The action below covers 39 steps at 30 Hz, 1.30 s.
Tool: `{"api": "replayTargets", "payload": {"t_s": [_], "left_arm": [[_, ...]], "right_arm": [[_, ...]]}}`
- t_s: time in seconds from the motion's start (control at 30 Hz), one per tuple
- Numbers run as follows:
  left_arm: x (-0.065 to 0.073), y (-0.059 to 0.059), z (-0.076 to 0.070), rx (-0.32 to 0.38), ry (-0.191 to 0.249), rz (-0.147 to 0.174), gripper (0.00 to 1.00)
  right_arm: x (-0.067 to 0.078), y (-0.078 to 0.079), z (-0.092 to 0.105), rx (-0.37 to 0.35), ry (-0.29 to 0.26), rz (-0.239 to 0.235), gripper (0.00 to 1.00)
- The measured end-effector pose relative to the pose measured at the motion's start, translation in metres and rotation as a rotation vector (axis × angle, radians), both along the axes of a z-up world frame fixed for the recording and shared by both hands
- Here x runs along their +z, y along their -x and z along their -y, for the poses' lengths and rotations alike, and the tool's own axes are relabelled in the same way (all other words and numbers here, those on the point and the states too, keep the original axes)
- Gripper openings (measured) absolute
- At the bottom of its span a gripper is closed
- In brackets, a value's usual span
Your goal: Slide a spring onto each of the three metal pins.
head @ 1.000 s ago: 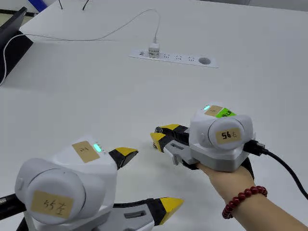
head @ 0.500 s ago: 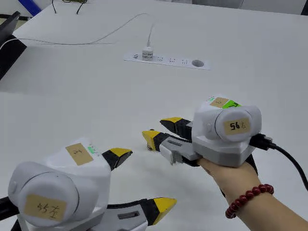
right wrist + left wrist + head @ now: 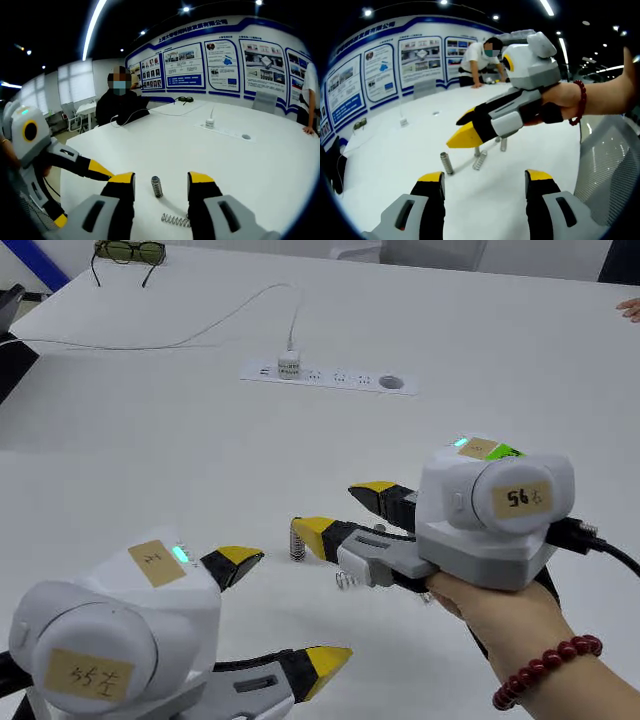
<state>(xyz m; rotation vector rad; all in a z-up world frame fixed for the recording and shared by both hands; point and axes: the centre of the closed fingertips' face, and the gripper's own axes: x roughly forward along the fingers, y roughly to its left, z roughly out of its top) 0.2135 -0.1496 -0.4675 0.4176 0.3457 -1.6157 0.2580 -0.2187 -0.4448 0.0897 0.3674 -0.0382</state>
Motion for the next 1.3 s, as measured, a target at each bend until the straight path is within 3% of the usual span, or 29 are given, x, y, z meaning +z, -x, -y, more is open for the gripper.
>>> {"api": "replayTargets", "payload": {"t_s": [0.37, 0.47, 1.03, 1.3], "left_arm": [[-0.004, 0.001, 0.014, -0.067, -0.026, 0.061, 0.59], [-0.005, 0.000, 0.017, -0.075, -0.037, 0.084, 0.53], [-0.022, -0.008, 0.042, -0.135, -0.078, 0.127, 0.45], [-0.035, -0.011, 0.052, -0.145, -0.102, 0.127, 0.38]], "right_arm": [[0.009, 0.026, 0.010, -0.034, -0.012, 0.000, 0.49], [0.009, 0.034, 0.012, -0.034, -0.001, -0.008, 0.49], [0.007, 0.072, 0.021, -0.033, 0.009, -0.004, 0.50], [0.005, 0.085, 0.027, -0.039, -0.001, 0.003, 0.52]]}}
